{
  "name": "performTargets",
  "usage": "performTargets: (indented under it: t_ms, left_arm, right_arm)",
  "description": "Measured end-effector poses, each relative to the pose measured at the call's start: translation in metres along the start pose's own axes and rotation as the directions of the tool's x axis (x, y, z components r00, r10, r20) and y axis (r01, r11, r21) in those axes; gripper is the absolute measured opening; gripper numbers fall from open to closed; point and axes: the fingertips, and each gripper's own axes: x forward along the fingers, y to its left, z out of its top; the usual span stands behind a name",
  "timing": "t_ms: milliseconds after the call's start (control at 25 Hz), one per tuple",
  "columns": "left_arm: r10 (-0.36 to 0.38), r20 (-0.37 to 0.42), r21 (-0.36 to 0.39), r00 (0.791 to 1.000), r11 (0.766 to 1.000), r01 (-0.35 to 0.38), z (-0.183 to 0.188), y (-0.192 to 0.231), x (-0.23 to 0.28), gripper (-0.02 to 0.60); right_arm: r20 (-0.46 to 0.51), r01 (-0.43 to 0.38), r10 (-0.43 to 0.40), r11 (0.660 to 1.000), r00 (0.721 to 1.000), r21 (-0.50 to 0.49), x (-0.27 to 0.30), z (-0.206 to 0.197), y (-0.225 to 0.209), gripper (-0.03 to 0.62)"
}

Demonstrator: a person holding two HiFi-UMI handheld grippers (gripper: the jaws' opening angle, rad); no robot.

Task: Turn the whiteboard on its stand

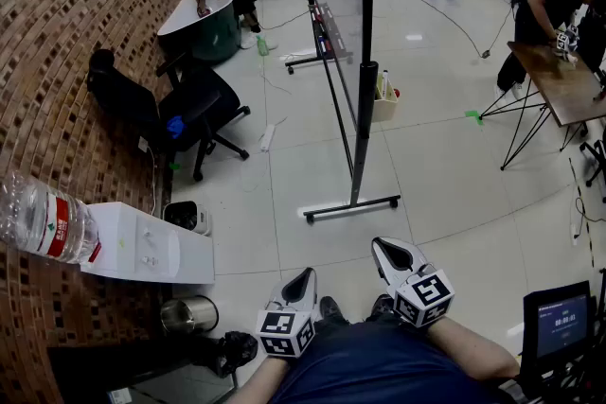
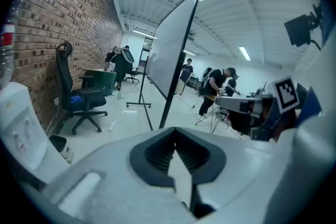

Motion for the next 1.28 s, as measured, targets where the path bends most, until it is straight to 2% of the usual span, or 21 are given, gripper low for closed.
performTargets:
  t_ms: [240,480,720,960,1000,1120,1280]
  left_arm:
    - [0.002,0.024,-0.022,1.000,1.000,-0.001,0.009,0.028,0.000,0.006]
    - [-0.012,0.066,-0.043,0.998,0.999,0.015,0.027,0.055,0.012,0.006]
    - [-0.028,0.043,-0.065,0.999,0.997,0.031,0.029,0.065,0.033,0.006]
    - [-0.007,0.022,-0.050,1.000,0.999,0.008,0.049,0.077,0.065,0.006]
    - [0.005,0.017,-0.050,1.000,0.999,-0.005,0.053,0.079,0.071,0.006]
    - [0.057,0.021,-0.025,0.998,0.998,-0.057,0.081,0.090,0.086,0.006]
    - [0.098,0.037,-0.009,0.995,0.995,-0.098,0.111,0.096,0.109,0.006]
  right_arm:
    - [0.015,0.046,-0.046,0.999,0.999,-0.008,0.023,0.015,-0.001,0.009]
    - [0.036,0.149,-0.147,0.988,0.988,-0.032,0.044,0.031,-0.022,0.009]
    - [0.044,0.232,-0.231,0.973,0.972,-0.018,0.057,0.052,-0.058,0.009]
    - [0.098,0.264,-0.263,0.965,0.960,0.007,0.096,0.078,-0.107,0.012]
    - [0.100,0.263,-0.263,0.965,0.960,0.011,0.102,0.081,-0.116,0.019]
    - [0.132,0.237,-0.235,0.972,0.963,0.004,0.129,0.098,-0.134,0.113]
    - [0.188,0.232,-0.219,0.971,0.957,-0.049,0.157,0.119,-0.150,0.167]
